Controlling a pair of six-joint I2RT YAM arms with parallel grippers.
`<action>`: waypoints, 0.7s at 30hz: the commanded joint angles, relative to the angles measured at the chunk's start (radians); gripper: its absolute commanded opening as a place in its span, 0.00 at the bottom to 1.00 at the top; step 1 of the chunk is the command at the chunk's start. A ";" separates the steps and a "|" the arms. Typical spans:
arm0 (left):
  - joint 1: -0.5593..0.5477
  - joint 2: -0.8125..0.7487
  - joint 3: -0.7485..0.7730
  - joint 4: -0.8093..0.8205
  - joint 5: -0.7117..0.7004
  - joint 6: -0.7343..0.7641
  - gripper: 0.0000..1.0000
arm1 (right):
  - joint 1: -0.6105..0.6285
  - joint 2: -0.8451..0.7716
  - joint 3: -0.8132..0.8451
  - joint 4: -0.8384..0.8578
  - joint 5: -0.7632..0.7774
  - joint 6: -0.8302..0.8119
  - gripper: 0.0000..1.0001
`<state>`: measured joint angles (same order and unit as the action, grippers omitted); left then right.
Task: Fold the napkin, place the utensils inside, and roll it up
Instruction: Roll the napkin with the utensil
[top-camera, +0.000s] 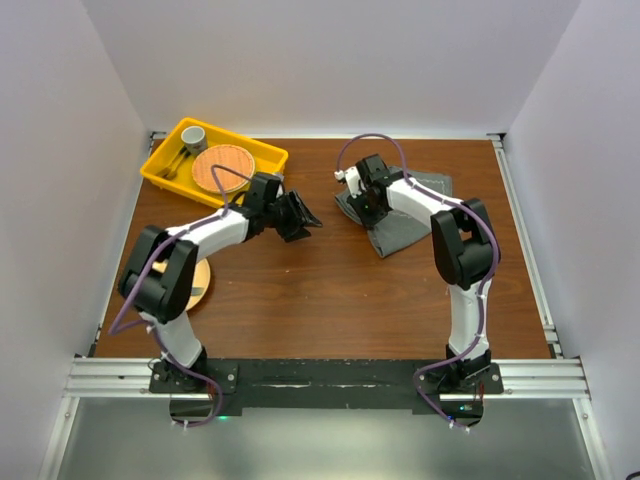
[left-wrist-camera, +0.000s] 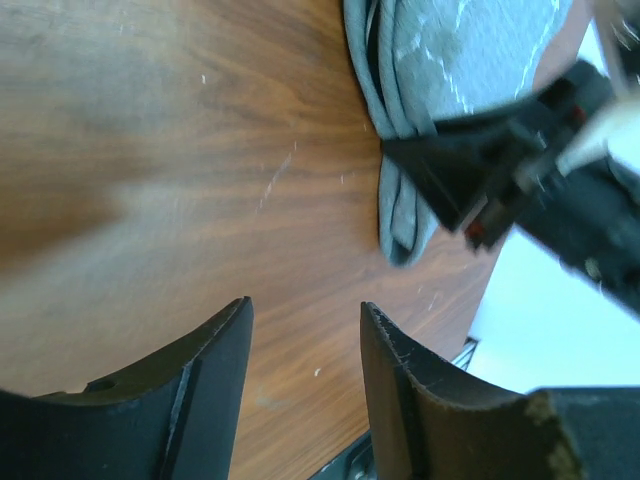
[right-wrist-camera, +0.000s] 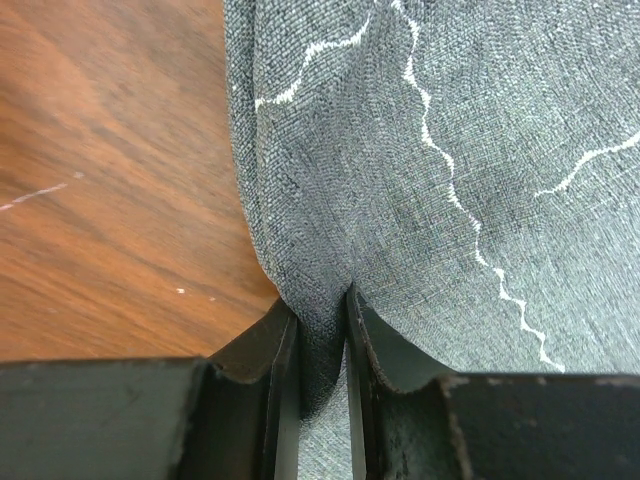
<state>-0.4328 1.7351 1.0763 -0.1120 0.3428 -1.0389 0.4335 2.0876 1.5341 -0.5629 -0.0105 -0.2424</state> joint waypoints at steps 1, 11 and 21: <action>-0.014 0.098 0.100 0.153 0.028 -0.139 0.54 | 0.016 0.054 -0.019 -0.054 -0.180 0.049 0.00; -0.070 0.290 0.252 0.146 -0.093 -0.214 0.63 | 0.011 0.037 -0.055 -0.020 -0.267 0.071 0.00; -0.078 0.348 0.264 0.144 -0.194 -0.144 0.69 | -0.030 0.028 -0.080 -0.009 -0.347 0.066 0.00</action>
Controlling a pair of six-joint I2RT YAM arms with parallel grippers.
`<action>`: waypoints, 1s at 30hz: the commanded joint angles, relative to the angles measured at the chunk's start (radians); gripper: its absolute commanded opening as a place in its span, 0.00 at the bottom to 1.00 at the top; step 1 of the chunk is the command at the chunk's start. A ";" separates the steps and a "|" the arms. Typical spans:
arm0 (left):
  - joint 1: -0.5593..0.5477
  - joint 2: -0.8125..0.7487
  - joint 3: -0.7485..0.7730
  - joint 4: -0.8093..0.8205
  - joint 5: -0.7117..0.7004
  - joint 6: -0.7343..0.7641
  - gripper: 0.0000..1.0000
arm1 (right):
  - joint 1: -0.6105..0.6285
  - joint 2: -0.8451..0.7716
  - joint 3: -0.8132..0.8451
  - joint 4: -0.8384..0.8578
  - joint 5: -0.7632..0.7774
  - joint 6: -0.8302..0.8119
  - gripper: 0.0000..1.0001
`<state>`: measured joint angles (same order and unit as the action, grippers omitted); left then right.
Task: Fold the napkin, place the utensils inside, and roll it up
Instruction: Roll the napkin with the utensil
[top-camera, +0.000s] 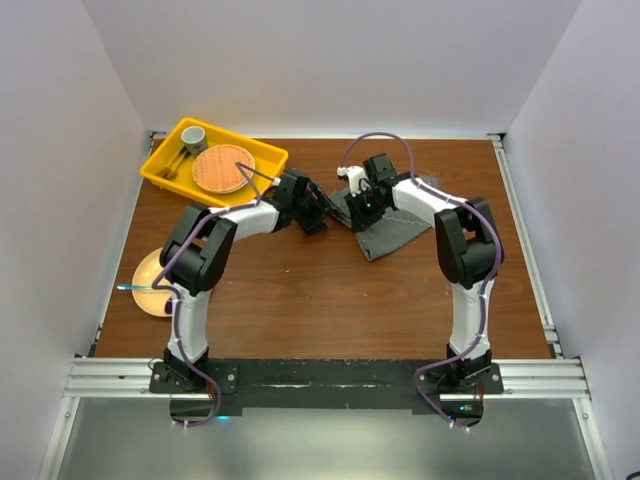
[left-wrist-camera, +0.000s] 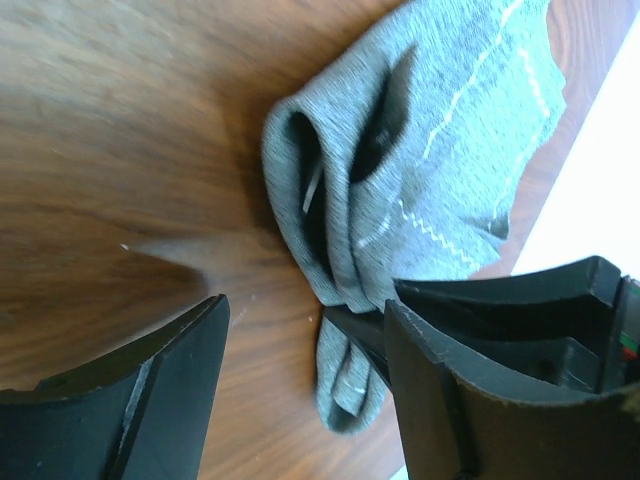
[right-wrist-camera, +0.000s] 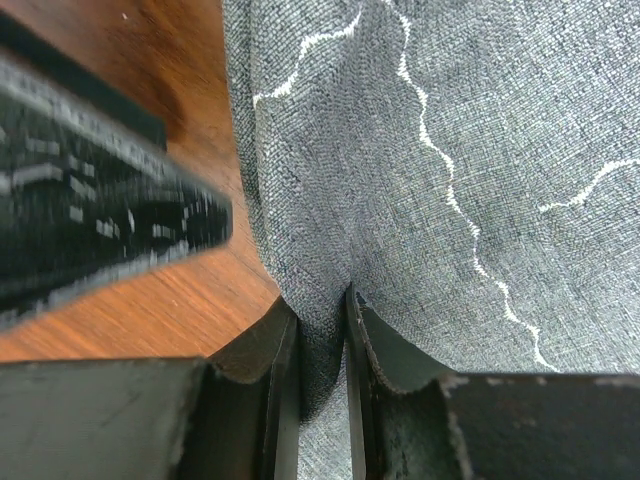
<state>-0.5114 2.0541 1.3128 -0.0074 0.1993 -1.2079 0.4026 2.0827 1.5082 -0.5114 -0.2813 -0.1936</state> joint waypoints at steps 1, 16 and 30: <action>-0.001 0.035 0.026 0.044 -0.047 0.015 0.69 | 0.001 0.031 -0.054 -0.062 -0.078 0.016 0.00; -0.033 0.051 0.013 0.119 -0.058 -0.053 0.68 | -0.001 0.045 -0.045 -0.068 -0.090 0.023 0.00; -0.022 -0.042 -0.129 0.302 -0.043 -0.041 0.69 | -0.001 0.051 -0.046 -0.072 -0.085 0.020 0.00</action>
<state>-0.5388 2.0361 1.1606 0.2508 0.1535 -1.2671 0.3897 2.0827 1.4994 -0.5022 -0.3439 -0.1833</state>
